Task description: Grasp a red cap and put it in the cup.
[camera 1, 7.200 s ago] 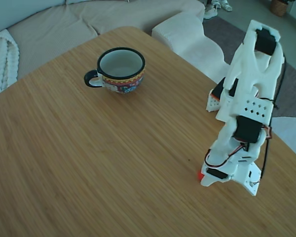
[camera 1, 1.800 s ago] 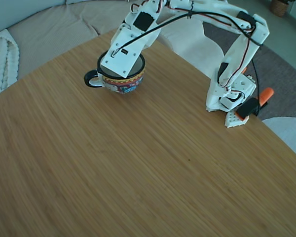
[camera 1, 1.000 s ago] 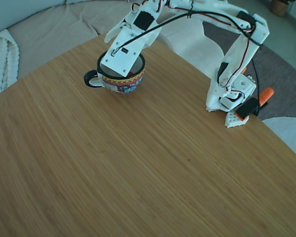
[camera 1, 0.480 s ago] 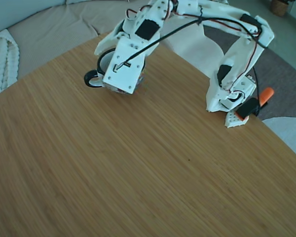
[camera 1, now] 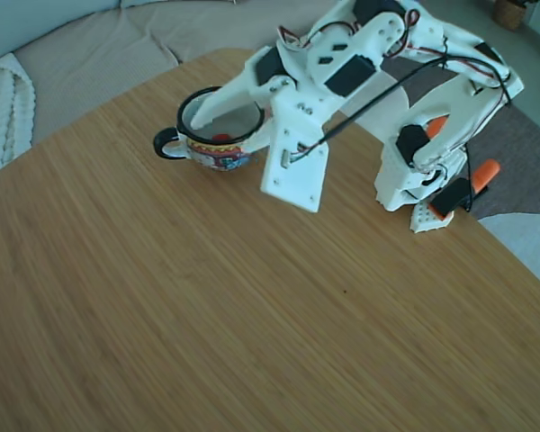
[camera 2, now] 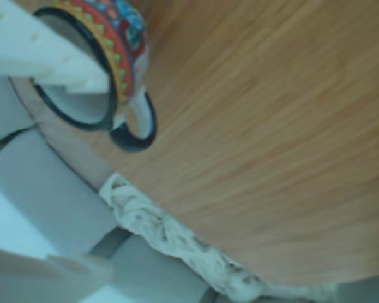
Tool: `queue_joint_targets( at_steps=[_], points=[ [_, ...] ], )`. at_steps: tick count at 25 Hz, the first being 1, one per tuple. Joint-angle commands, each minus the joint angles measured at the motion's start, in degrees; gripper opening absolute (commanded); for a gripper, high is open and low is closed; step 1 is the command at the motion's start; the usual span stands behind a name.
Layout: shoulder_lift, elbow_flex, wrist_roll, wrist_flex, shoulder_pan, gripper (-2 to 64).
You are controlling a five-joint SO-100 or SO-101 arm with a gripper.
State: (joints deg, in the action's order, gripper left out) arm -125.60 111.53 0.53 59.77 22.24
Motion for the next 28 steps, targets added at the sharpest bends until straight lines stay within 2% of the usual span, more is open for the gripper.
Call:
queue_joint_targets(
  at_steps=[1, 8, 20, 22, 27, 28],
  points=[
    [-4.83, 1.76, 0.26, -0.70, -3.96, 31.6],
    [-14.77, 10.63, 2.29, -0.70, -12.30, 31.6],
    [-34.28, 31.73, 2.90, -1.93, -17.58, 30.6],
    [-36.91, 33.75, 2.90, -2.99, -18.37, 25.1],
    [-42.01, 40.61, 2.46, -8.96, -18.54, 2.5],
    [-42.80, 41.22, 2.29, -9.32, -18.63, 0.0]
  ],
)
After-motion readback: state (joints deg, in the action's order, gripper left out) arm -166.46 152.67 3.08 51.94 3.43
